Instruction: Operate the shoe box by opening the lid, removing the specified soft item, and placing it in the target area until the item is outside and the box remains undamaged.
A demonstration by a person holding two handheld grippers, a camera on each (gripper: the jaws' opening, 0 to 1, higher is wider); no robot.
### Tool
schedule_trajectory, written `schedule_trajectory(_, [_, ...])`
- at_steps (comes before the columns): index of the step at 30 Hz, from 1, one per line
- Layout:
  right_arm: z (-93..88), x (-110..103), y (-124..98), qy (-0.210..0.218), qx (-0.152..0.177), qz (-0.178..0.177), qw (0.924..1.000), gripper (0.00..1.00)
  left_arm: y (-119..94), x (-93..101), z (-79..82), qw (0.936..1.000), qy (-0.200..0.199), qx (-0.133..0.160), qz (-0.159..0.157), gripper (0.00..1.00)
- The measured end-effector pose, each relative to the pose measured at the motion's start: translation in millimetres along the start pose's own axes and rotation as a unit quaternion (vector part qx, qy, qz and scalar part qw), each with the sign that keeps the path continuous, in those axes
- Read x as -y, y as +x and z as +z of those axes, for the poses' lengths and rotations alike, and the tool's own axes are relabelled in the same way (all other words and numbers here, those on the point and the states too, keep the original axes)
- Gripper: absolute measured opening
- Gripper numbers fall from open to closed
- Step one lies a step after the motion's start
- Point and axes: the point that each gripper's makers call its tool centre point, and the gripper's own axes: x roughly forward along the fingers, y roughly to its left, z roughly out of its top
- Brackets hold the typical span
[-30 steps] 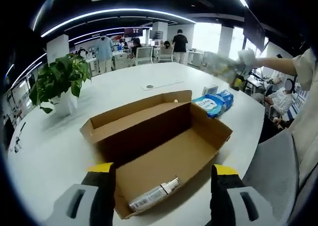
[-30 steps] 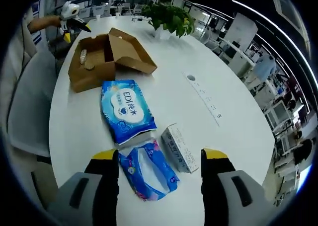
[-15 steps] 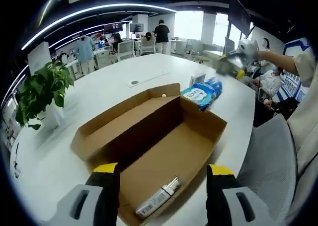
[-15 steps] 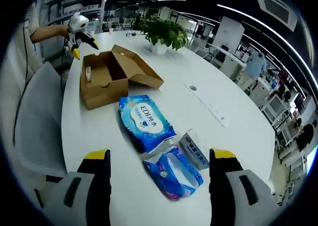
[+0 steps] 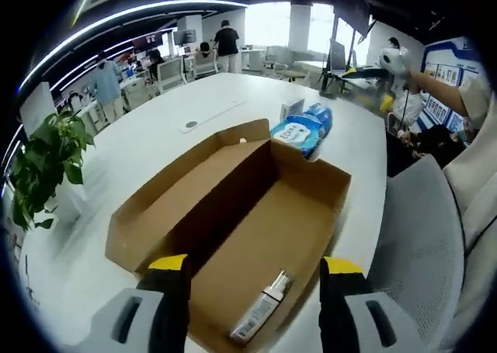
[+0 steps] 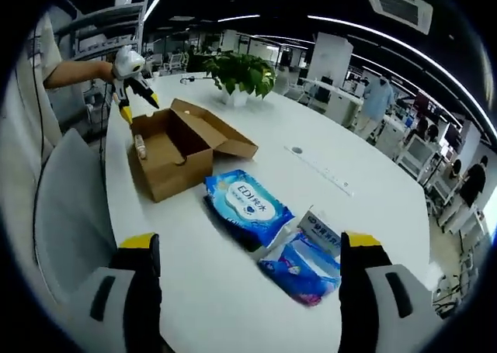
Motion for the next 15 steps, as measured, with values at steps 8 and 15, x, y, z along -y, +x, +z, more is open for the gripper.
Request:
schedule_trajectory(8, [0.4, -25, -8, 0.018, 0.017, -0.016, 0.9995, 0.91, 9, 3.2, 0.3, 0.9983, 0.041, -0.029, -0.030, 0.68])
schedule_trajectory(15, [-2.1, -37, -16, 0.038, 0.023, -0.049, 0.9978, 0.92, 17, 6.3, 7.7, 0.9959, 0.056, -0.040, -0.060, 0.68])
